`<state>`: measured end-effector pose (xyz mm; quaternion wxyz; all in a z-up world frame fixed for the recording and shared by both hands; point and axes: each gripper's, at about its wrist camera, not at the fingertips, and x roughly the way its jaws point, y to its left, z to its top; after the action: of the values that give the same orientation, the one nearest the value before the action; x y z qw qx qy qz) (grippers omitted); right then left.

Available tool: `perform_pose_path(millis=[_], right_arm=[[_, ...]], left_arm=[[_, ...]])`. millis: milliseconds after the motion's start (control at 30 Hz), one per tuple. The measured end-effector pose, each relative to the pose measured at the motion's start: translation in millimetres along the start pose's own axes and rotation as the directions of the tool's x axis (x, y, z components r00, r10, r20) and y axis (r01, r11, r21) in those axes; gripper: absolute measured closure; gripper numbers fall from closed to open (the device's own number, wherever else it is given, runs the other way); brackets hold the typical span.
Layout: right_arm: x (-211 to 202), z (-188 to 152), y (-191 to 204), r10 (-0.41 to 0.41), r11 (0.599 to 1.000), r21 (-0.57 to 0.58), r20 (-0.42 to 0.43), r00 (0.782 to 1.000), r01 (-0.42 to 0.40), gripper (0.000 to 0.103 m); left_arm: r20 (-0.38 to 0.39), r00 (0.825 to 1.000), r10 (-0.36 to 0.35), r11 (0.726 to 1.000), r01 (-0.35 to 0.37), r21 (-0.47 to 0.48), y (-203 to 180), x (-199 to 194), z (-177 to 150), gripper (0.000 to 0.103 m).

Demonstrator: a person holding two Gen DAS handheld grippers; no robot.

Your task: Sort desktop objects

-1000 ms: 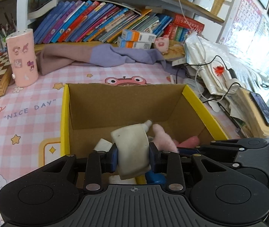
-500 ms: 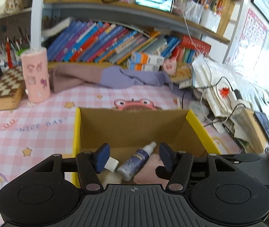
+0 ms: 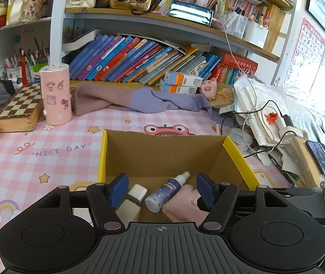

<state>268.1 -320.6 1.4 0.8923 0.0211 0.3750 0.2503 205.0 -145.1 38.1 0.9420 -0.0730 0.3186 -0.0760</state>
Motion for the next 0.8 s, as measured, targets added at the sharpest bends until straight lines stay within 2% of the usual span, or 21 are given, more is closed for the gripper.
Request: perform_pose_path(millis=[433,800], right_arm=[[-22.5,-12.6,9.0,-0.034,0.999,0.021,0.048,0.998,0.033,0.074],[-50.2,-26.3,40.5,-0.111,0.994,0.027,0.117,0.987,0.108,0.068]], left_arm=[[0.032,0.999,0.027,1.0,-0.026,-0.011,4.9,-27.8,-12.3,0.027],[0.069,0.998,-0.012,1.0,0.013,-0.009,22.2,-55.1,-22.5,0.026]])
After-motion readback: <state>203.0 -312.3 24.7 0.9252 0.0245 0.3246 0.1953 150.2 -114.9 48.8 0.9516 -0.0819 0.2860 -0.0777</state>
